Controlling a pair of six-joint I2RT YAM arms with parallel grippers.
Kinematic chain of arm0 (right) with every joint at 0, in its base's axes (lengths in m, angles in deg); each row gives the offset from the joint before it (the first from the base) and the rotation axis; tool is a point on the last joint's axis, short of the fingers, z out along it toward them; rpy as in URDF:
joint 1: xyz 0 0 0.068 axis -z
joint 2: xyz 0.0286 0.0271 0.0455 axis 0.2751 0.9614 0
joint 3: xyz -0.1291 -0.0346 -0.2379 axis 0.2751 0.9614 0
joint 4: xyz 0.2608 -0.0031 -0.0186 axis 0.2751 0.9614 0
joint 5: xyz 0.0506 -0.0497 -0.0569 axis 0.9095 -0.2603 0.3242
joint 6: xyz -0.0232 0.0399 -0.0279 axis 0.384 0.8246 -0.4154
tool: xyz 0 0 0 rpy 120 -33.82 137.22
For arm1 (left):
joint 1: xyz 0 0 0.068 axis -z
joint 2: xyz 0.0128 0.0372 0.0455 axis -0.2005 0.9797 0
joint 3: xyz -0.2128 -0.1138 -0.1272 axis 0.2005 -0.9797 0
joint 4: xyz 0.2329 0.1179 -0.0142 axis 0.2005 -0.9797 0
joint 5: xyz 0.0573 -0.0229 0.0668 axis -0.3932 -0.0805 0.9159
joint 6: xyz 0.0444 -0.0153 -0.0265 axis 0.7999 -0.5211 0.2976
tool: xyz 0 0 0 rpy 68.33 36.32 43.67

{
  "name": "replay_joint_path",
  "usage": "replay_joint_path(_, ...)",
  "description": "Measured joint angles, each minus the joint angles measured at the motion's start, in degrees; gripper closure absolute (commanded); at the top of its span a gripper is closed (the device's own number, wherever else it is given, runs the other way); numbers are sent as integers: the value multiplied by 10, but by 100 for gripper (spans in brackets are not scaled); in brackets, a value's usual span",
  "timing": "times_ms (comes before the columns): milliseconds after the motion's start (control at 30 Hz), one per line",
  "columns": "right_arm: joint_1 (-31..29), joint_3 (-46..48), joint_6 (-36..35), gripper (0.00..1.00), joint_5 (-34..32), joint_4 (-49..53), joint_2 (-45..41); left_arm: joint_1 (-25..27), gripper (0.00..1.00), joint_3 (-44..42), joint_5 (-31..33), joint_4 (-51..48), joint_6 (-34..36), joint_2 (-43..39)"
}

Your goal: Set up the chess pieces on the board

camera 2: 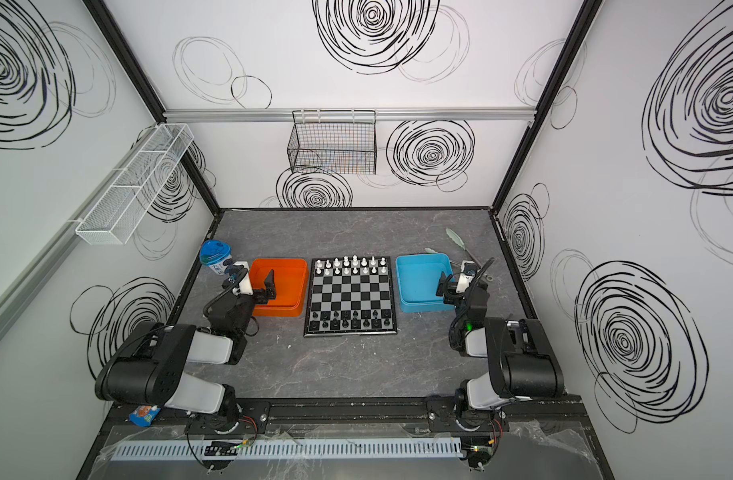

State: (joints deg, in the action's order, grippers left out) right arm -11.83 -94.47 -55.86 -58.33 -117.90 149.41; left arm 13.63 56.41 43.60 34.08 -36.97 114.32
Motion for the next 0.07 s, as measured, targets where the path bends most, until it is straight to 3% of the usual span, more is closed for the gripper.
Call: replay_joint_path(67, 0, 0, 0, 0, 2, 0, 0, -2, 3, 0, -4, 0, 0, 0)
